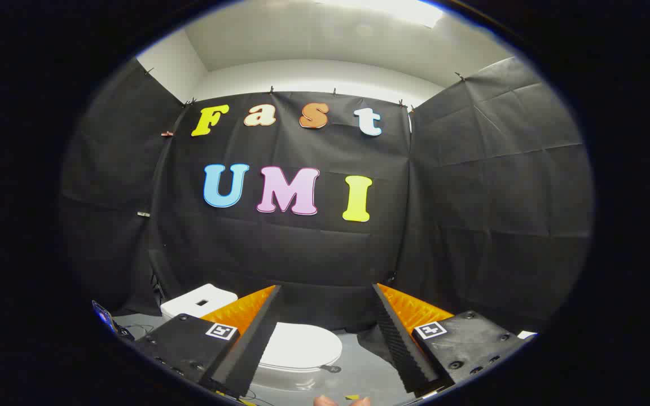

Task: Open the toilet lid.

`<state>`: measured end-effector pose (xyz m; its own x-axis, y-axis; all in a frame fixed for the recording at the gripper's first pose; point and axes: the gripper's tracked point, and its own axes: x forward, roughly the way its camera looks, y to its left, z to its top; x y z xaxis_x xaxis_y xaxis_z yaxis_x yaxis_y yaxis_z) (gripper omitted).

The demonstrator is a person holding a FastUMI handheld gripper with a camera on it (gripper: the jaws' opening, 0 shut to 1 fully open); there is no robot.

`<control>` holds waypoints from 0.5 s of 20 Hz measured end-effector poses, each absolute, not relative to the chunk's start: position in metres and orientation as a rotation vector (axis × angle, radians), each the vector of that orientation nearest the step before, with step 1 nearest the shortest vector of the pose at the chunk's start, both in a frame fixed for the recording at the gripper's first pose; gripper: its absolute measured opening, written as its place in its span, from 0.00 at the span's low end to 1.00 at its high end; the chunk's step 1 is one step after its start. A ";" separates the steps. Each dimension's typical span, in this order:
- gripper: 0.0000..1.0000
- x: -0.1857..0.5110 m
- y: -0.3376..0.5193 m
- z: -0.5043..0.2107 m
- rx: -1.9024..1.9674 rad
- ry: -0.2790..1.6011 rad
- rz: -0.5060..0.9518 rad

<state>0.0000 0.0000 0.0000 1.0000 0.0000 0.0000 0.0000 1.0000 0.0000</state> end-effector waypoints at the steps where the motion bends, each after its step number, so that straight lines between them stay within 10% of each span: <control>1: 0.98 0.000 0.000 0.001 -0.001 -0.001 0.000; 10: 0.98 0.000 -0.010 0.003 -0.004 -0.009 -0.018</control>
<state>0.0002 -0.0100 0.0034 0.9998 -0.0180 0.0094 0.0180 0.9998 -0.0044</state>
